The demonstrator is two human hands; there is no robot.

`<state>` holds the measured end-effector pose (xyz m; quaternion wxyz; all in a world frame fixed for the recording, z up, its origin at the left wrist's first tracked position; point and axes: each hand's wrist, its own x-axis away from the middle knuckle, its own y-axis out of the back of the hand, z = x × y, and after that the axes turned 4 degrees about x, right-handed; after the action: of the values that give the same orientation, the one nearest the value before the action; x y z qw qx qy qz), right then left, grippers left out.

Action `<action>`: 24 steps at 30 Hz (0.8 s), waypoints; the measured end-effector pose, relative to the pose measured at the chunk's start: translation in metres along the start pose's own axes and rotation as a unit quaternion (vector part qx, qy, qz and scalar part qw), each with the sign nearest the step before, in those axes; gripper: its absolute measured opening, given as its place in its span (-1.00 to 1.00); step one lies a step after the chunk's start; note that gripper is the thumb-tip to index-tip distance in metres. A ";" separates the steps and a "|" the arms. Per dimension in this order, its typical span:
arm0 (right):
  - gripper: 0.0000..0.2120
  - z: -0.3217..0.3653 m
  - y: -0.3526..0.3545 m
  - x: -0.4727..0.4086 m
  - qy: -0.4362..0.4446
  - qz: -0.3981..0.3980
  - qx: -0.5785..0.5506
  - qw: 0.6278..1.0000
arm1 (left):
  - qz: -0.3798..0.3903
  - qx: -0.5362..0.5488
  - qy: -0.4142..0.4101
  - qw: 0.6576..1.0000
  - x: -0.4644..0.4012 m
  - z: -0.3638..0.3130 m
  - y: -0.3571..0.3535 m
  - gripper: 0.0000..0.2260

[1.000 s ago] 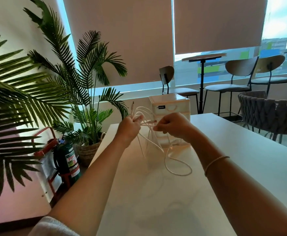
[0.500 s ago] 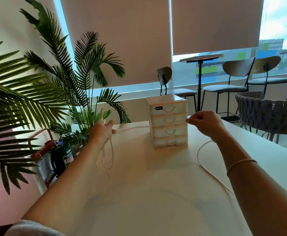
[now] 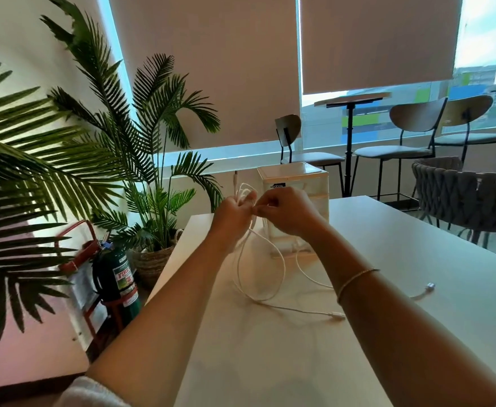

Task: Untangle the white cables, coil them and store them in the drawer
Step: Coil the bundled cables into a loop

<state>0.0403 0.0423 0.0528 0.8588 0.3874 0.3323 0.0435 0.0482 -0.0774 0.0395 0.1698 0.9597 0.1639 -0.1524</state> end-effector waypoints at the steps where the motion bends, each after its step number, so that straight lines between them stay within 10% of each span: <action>1: -0.79 -0.001 0.001 0.000 -0.007 0.008 -0.007 1.000 | -0.010 -0.008 0.000 1.000 -0.002 0.001 0.001 -0.64; 14: -0.77 -0.115 0.070 0.031 -0.249 -0.131 -0.047 0.959 | -0.159 -0.065 0.090 0.981 -0.018 0.040 0.066 -0.65; 24: -0.81 -0.070 0.055 0.014 -0.142 -0.067 0.019 0.987 | -0.090 -0.078 0.024 0.993 -0.016 0.016 0.045 -0.65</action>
<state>0.0187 0.1294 0.0502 0.8908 0.3824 0.2334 -0.0761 0.0467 -0.1278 0.0433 0.2256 0.9282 0.2654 -0.1308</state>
